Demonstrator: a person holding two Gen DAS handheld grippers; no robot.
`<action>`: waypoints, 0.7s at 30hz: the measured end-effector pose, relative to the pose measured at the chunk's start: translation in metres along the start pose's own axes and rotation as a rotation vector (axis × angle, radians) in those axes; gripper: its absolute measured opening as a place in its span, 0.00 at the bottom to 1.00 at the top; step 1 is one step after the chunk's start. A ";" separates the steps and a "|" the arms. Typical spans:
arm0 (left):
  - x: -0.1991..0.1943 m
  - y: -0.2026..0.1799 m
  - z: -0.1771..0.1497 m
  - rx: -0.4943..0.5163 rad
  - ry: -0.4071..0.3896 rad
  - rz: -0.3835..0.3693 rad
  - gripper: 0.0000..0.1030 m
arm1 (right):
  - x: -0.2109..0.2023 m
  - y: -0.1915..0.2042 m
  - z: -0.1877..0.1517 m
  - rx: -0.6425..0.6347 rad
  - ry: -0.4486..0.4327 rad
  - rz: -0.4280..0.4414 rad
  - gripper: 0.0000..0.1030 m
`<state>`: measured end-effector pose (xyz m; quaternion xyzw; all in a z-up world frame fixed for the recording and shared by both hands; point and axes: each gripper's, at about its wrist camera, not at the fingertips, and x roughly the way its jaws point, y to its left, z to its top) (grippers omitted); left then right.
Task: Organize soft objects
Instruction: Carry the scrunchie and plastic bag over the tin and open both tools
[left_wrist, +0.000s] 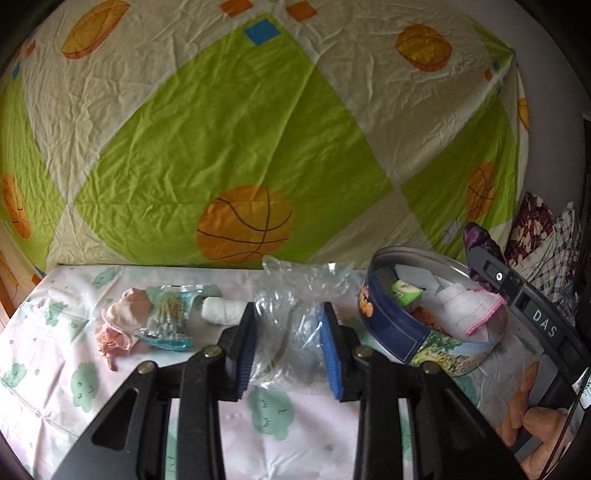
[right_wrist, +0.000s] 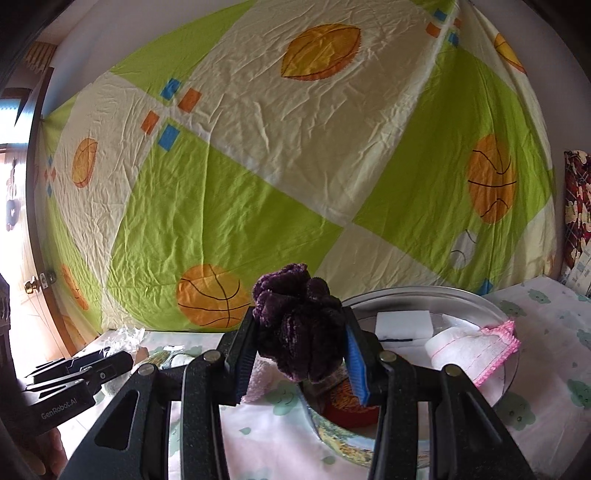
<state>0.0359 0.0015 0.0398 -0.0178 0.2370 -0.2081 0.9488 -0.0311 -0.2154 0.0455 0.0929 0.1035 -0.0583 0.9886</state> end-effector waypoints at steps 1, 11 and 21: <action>0.003 -0.007 0.001 0.005 0.003 -0.002 0.30 | -0.001 -0.006 0.002 0.003 -0.006 -0.009 0.44; 0.031 -0.053 0.011 0.005 0.014 -0.061 0.30 | -0.008 -0.049 0.017 0.016 -0.052 -0.081 0.44; 0.049 -0.085 0.019 0.017 0.023 -0.100 0.30 | -0.010 -0.083 0.029 0.024 -0.076 -0.155 0.44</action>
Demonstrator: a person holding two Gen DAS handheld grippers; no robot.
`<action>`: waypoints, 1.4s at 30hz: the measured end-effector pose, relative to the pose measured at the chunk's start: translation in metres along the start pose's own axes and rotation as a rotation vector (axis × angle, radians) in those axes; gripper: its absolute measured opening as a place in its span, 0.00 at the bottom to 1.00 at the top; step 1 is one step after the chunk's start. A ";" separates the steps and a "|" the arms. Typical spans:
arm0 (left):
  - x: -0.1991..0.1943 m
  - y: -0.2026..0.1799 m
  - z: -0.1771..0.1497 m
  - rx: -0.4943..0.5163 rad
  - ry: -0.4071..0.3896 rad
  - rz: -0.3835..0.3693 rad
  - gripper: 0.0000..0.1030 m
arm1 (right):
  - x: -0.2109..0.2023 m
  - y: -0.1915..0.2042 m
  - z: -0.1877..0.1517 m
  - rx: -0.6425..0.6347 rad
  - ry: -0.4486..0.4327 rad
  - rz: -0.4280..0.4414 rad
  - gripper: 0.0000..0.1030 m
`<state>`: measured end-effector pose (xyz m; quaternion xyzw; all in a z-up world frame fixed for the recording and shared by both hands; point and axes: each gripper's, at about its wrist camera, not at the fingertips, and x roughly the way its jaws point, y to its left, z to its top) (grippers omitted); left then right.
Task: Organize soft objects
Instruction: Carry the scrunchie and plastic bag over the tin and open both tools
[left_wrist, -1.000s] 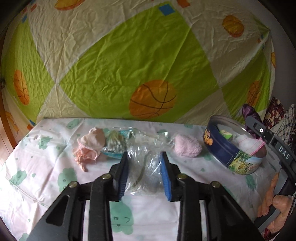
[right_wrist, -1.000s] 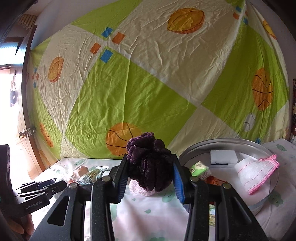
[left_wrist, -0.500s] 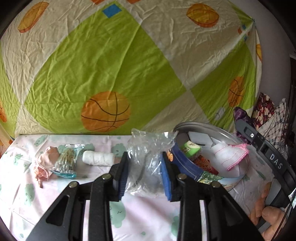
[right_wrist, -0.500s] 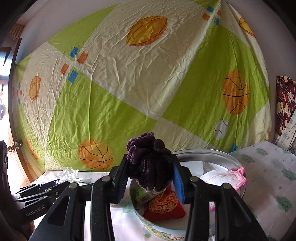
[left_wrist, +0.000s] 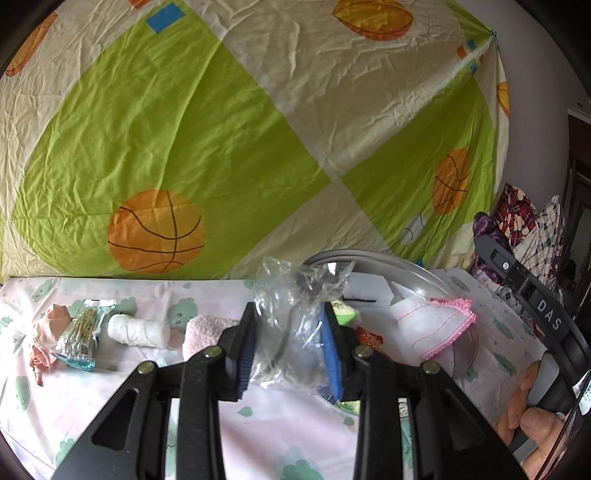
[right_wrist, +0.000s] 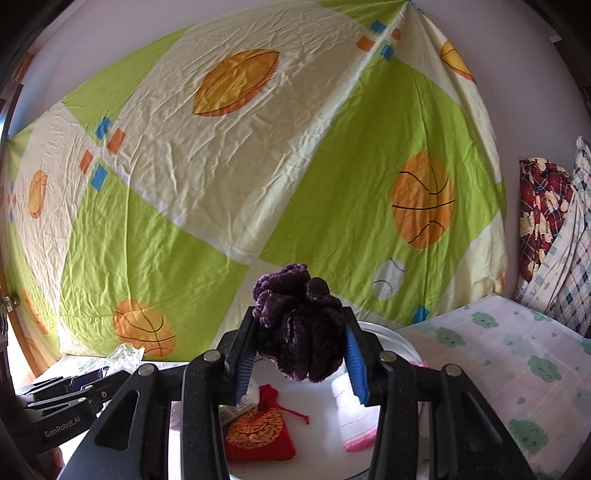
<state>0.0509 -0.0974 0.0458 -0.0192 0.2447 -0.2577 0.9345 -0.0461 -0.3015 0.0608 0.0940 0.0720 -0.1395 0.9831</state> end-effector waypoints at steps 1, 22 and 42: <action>0.002 -0.003 0.001 0.001 0.000 -0.005 0.30 | 0.000 -0.003 0.002 -0.003 -0.006 -0.007 0.44; 0.074 -0.086 0.005 0.055 0.077 -0.035 0.30 | 0.033 -0.058 0.001 -0.077 0.046 -0.160 0.44; 0.102 -0.089 -0.006 0.069 0.132 0.011 0.30 | 0.072 -0.052 -0.029 -0.115 0.211 -0.121 0.44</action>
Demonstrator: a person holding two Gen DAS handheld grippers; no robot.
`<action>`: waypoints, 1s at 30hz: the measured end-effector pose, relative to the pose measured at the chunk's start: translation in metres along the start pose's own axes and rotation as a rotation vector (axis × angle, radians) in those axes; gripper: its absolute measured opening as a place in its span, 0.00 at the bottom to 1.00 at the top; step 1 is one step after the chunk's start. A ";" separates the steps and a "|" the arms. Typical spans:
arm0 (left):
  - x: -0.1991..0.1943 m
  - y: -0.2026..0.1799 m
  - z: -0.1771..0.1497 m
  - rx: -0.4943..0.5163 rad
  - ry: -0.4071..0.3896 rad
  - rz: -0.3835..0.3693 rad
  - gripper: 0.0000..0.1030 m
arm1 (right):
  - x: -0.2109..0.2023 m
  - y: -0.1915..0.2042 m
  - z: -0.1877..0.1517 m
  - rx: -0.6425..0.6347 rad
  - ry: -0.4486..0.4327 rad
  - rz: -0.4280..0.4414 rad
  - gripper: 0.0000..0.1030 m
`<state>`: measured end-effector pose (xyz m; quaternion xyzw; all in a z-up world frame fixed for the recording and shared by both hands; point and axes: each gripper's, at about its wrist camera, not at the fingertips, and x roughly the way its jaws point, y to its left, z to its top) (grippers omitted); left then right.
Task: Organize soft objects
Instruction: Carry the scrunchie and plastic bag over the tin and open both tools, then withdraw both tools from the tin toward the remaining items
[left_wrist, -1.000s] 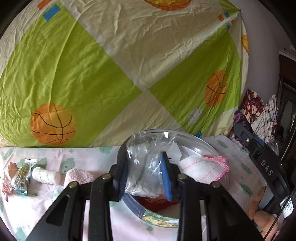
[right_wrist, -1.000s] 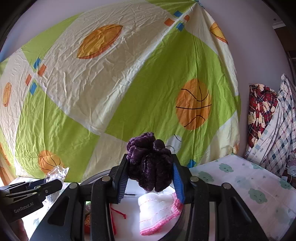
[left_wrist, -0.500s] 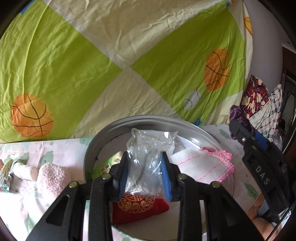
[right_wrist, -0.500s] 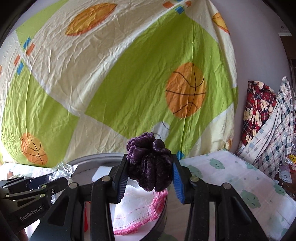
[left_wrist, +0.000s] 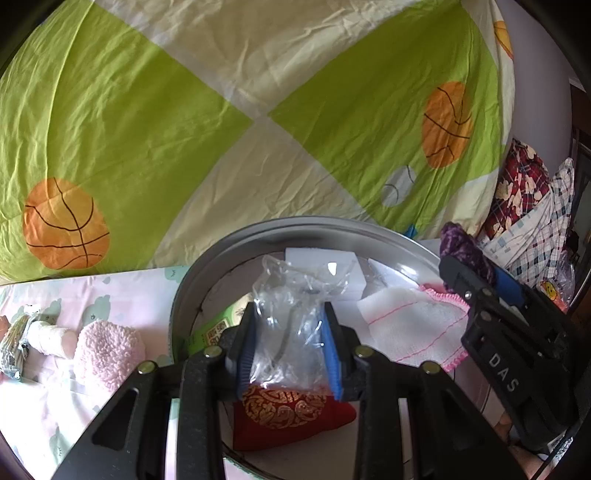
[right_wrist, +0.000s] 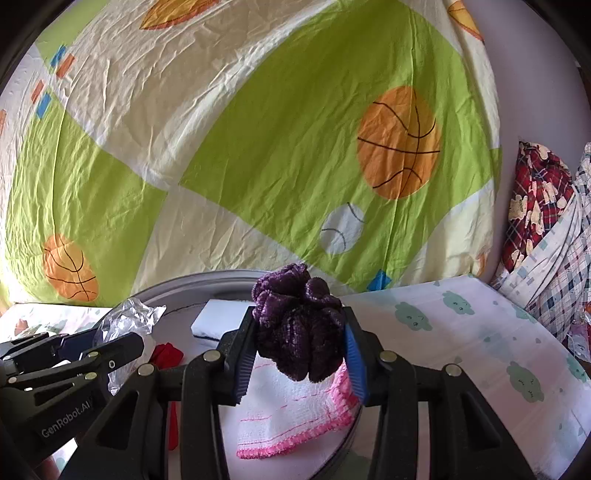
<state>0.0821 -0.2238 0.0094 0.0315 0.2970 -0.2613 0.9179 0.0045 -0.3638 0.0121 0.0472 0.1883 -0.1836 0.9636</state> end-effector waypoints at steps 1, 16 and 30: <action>0.001 0.000 -0.001 0.002 0.002 0.003 0.30 | 0.002 0.001 -0.001 -0.003 0.010 0.010 0.45; -0.055 0.029 0.022 -0.048 -0.202 0.084 1.00 | -0.036 -0.032 0.012 0.204 -0.171 0.020 0.77; -0.070 0.082 -0.024 -0.102 -0.194 0.279 1.00 | -0.055 -0.023 0.003 0.249 -0.239 0.008 0.78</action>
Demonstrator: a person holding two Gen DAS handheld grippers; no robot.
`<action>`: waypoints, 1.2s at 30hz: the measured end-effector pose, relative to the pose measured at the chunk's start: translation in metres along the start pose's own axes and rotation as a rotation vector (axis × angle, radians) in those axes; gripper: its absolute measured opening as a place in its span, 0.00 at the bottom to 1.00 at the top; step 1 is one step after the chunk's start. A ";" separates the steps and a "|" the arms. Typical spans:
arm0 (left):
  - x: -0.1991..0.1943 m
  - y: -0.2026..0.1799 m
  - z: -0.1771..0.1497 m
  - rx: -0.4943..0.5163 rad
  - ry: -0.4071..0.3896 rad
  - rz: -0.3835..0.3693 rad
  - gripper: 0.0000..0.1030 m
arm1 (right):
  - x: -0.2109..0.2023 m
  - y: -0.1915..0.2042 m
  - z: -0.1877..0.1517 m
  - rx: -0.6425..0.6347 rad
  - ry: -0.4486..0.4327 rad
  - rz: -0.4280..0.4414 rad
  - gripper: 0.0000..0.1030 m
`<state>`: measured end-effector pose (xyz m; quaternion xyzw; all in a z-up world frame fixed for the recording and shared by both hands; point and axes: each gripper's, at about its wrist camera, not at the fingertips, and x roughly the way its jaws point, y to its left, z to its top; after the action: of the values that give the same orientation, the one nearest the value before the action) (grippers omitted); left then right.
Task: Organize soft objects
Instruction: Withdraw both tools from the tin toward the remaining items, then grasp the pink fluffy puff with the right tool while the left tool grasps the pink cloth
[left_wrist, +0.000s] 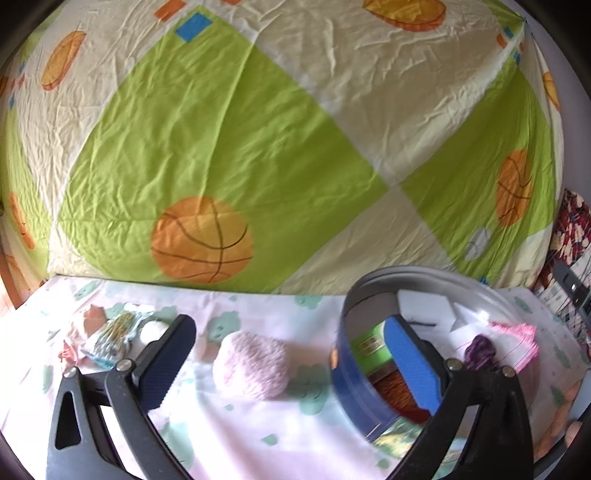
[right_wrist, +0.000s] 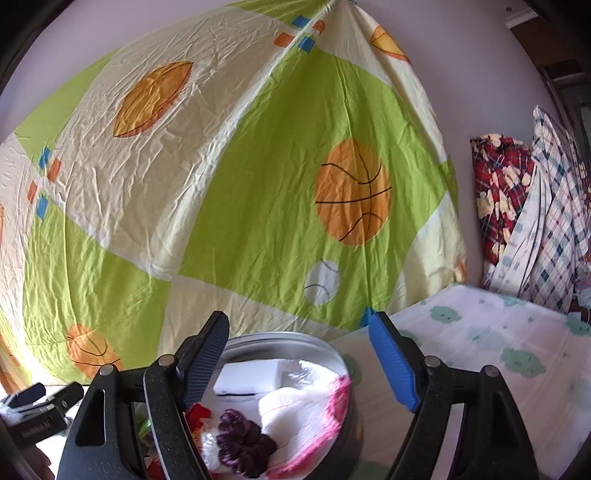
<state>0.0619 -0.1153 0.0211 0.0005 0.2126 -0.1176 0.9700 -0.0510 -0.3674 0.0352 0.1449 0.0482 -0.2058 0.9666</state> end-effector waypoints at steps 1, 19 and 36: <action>0.000 0.003 -0.003 0.009 0.003 0.013 1.00 | -0.001 0.002 -0.003 0.004 0.000 0.010 0.78; -0.011 0.046 -0.026 0.118 -0.056 0.172 1.00 | -0.016 0.026 -0.024 -0.046 -0.059 -0.020 0.78; -0.010 0.135 -0.027 0.072 -0.030 0.235 1.00 | -0.036 0.093 -0.051 -0.072 0.022 0.054 0.78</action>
<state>0.0729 0.0199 -0.0058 0.0585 0.1922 -0.0109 0.9796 -0.0471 -0.2572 0.0159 0.1134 0.0624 -0.1761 0.9758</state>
